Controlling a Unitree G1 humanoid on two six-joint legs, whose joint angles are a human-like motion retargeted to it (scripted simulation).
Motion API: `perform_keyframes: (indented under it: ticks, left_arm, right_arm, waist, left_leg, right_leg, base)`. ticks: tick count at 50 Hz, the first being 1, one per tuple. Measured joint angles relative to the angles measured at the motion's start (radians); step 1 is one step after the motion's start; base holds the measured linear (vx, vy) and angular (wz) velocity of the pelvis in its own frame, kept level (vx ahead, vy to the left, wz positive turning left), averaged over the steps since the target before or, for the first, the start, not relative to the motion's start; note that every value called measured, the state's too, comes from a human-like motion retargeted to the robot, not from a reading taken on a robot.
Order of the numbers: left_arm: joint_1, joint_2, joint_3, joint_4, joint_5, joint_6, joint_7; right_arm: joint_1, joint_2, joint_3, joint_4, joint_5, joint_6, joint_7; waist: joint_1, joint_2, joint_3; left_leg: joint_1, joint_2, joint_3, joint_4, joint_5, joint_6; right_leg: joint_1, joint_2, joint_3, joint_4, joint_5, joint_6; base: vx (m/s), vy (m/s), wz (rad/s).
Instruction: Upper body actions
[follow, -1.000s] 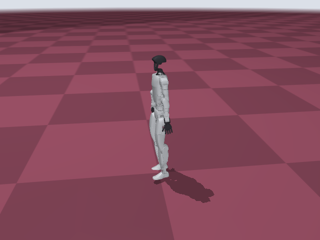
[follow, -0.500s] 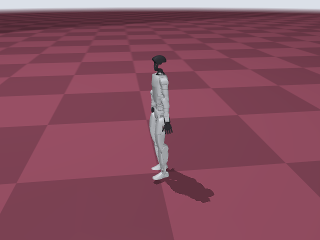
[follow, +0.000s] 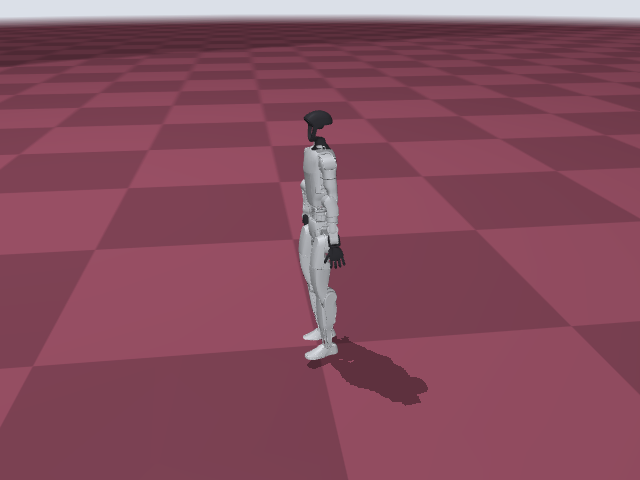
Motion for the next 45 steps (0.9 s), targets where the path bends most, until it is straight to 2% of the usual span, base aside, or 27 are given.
perform_keyframes:
  ticks: [45]
  left_arm:
    - [-0.001,-0.004,-0.002,-0.001,-0.009,0.0,-0.001]
  right_arm:
    - [-0.002,-0.003,0.005,-0.002,-0.016,0.002,-0.002]
  waist:
    - [-0.001,0.007,0.004]
  left_leg:
    - [0.001,-0.001,0.001,-0.003,0.001,0.0]
  right_leg:
    - [0.002,0.0,-0.001,-0.002,-0.002,0.001]
  base:
    - [0.0,0.0,0.0]
